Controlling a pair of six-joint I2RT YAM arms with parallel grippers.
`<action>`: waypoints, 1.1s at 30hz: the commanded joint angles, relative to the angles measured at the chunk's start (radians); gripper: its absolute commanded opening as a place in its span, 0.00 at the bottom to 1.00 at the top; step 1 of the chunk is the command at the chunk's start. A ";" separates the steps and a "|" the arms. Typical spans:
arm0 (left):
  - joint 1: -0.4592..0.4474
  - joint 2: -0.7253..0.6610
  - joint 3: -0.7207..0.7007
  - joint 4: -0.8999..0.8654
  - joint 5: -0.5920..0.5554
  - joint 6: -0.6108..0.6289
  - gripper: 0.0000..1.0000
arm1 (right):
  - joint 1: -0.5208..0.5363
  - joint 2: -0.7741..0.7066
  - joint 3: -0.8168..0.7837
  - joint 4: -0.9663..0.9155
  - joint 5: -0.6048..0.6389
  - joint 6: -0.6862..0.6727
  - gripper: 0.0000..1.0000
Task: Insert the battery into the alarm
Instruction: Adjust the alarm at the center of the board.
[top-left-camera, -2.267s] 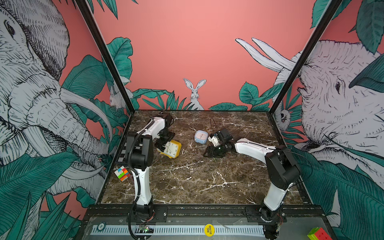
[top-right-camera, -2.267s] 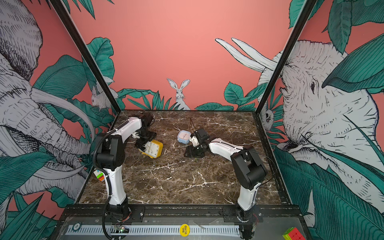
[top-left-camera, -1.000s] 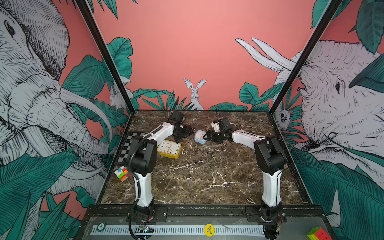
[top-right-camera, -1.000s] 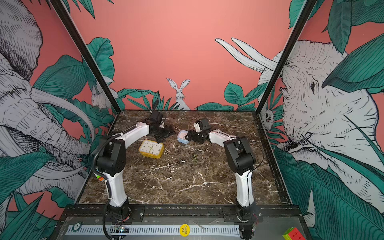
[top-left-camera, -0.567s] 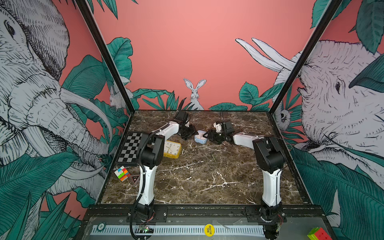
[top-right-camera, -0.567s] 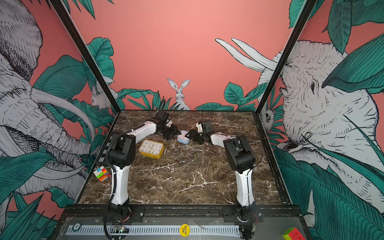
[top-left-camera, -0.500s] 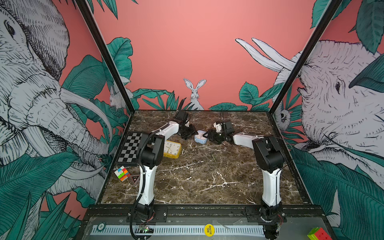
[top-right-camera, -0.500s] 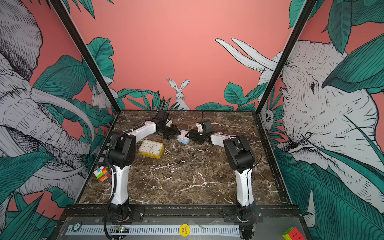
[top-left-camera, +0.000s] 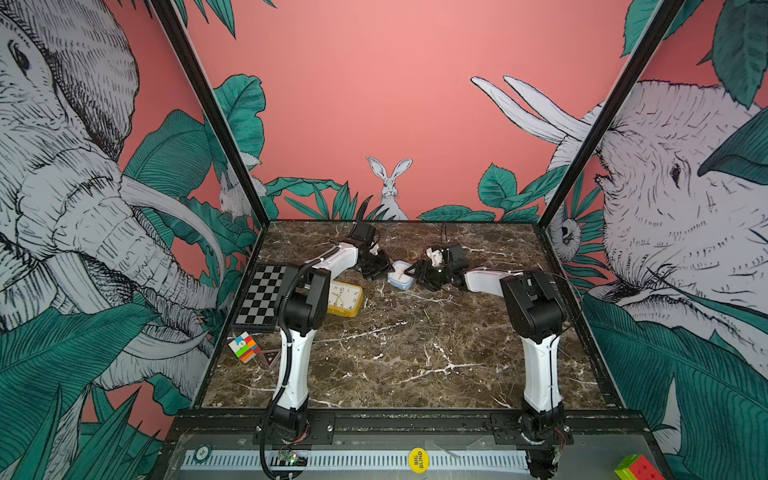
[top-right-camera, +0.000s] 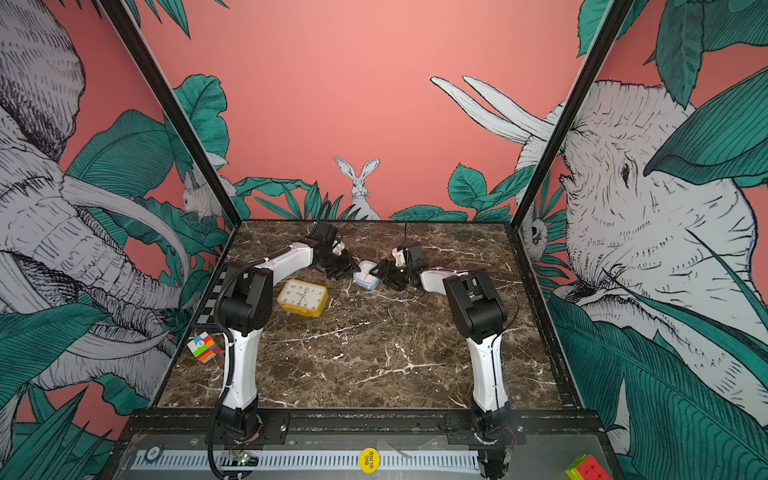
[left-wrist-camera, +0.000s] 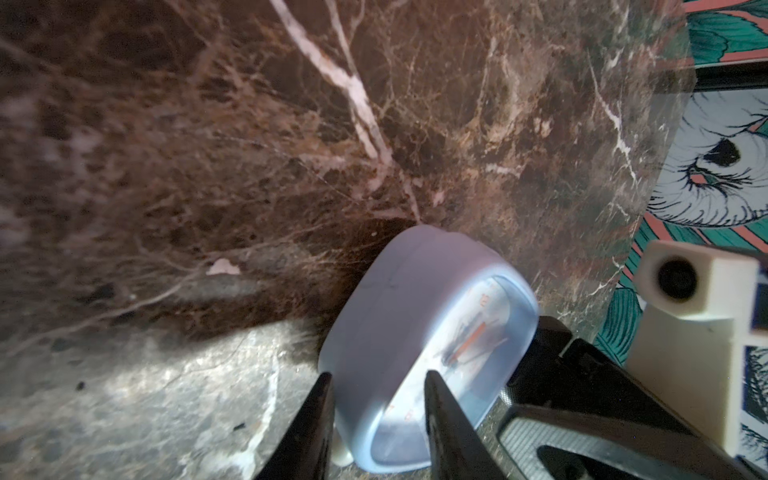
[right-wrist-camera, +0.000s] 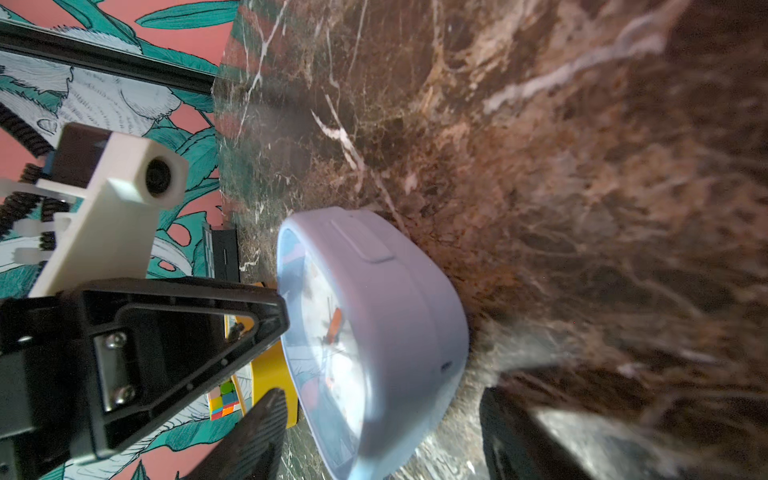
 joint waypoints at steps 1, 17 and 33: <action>0.015 0.019 -0.045 0.000 -0.004 -0.030 0.33 | -0.001 0.035 -0.017 0.067 -0.016 0.026 0.72; 0.026 0.035 -0.057 -0.031 0.018 0.003 0.29 | -0.001 0.090 0.001 0.110 -0.034 0.012 0.63; 0.023 -0.095 -0.143 0.008 0.002 0.036 0.52 | -0.001 0.019 0.028 0.014 0.001 -0.060 0.37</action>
